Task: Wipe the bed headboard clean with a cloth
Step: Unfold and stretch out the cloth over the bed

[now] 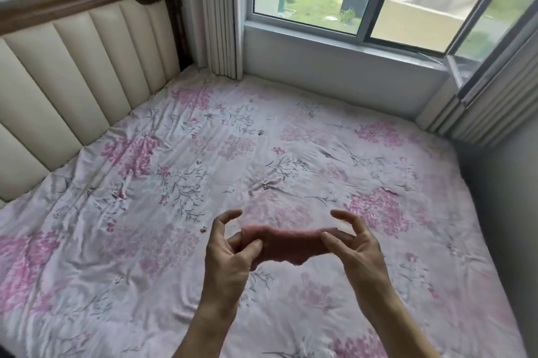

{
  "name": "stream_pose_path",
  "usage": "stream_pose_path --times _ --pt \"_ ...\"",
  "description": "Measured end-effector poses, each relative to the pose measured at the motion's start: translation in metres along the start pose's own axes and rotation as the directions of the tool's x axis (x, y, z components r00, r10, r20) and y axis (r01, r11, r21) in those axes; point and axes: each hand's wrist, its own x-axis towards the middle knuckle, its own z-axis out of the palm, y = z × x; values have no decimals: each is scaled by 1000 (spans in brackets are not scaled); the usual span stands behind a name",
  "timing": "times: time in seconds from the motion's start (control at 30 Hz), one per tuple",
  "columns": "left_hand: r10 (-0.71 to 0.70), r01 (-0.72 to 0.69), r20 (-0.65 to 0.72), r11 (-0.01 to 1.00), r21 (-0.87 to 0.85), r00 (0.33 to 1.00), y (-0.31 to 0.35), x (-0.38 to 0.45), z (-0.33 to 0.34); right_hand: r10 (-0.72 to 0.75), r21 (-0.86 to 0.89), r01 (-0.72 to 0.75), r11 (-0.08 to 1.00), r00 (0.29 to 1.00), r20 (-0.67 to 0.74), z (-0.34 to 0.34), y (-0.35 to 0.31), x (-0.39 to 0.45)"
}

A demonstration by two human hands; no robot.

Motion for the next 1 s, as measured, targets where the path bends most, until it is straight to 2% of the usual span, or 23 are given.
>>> stream_pose_path --times 0.1,0.17,0.3,0.5,0.67,0.83,0.93,1.0 --pt "73 -84 69 981 177 995 -9 -22 20 -52 -20 55 998 991 122 -39 6 -10" --pt "117 -132 71 953 273 991 -19 -42 43 -79 -66 89 994 988 134 -72 12 -16" --pt "206 -187 -26 929 318 978 -46 -96 101 -139 -113 163 980 971 196 -149 20 -34" --pt "262 -179 -96 842 509 960 -77 -162 156 -130 -342 205 917 965 230 -236 34 -68" --pt "236 -125 -111 793 596 965 -95 -180 163 -81 -368 165 915 969 235 -263 36 -81" --pt "174 -117 -77 871 477 982 -114 -188 173 -122 -321 185 929 971 205 -286 42 -98" --pt "107 -107 13 964 245 994 -120 -216 184 -123 -21 138 990 936 328 -305 42 -118" --pt "105 -112 61 985 132 993 -119 -243 193 -120 130 75 989 917 379 -315 41 -130"
